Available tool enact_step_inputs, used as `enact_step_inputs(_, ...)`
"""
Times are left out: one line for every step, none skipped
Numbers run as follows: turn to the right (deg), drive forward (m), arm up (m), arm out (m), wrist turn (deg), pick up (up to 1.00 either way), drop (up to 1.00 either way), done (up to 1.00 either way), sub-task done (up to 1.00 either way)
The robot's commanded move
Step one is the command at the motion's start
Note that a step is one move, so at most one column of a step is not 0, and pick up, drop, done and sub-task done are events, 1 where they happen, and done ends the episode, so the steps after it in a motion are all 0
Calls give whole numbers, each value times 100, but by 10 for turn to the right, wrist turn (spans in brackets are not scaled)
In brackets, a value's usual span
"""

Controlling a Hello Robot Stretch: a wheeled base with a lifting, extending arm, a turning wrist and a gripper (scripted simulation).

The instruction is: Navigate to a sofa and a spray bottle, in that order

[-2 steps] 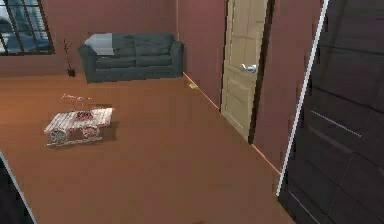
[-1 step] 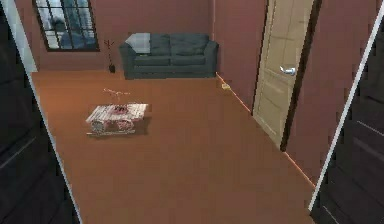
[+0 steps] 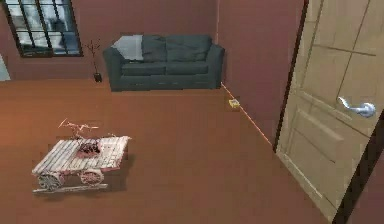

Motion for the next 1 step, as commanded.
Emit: enact_step_inputs(0,100,0,0,0,0,0,0,0)
